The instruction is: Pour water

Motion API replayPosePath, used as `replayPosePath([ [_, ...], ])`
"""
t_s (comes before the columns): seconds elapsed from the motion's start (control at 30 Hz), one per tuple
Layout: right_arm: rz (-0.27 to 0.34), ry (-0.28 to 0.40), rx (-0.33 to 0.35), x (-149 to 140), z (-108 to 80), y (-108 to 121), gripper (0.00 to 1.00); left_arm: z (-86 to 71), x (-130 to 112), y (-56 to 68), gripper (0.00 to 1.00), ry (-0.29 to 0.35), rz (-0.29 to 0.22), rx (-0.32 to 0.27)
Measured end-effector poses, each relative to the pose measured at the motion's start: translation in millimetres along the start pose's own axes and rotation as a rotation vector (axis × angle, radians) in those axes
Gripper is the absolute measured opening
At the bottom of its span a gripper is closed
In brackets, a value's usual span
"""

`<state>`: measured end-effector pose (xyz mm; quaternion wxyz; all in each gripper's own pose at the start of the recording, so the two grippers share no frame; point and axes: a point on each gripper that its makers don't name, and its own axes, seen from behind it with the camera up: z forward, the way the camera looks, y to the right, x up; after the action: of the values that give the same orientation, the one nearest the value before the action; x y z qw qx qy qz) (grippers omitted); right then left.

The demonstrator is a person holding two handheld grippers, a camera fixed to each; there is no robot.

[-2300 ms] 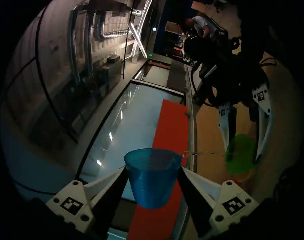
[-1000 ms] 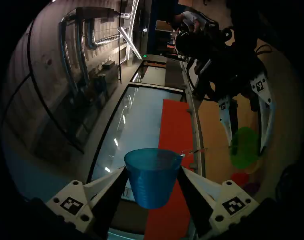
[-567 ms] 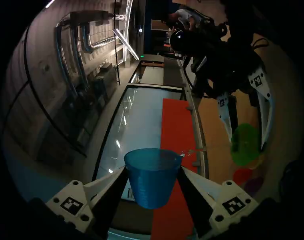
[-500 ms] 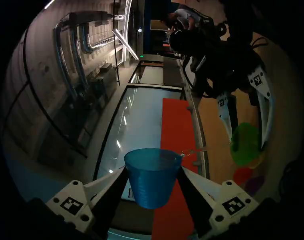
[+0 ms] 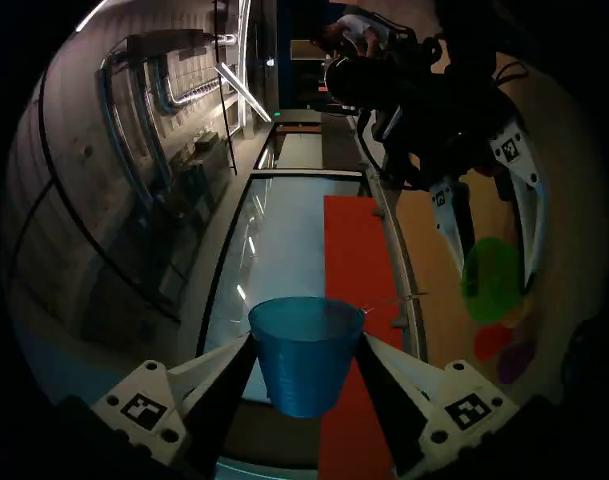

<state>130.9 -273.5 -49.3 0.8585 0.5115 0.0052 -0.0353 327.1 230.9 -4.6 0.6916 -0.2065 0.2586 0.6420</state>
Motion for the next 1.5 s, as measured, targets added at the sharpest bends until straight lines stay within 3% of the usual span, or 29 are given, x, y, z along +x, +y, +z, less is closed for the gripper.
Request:
replayPosePath([
  [0.6, -0.001, 0.001, -0.003, 0, 0.1, 2, 0.9, -5.2, 8, 2.3, 0.84, 0.002, 0.026, 0.007],
  [1.0, -0.001, 0.005, -0.005, 0, -1.2, 2, 0.9, -3.3, 4, -7.4, 0.84, 0.005, 0.013, 0.012],
  [1.2, 0.002, 0.011, -0.009, 1, -2.4, 4, 0.9, -4.1, 1, -9.1, 0.84, 0.003, -0.073, 0.026],
  [1.5, 0.002, 0.015, -0.015, 1, -5.7, 6, 0.9, -7.5, -9, -8.9, 0.84, 0.013, -0.322, 0.05],
])
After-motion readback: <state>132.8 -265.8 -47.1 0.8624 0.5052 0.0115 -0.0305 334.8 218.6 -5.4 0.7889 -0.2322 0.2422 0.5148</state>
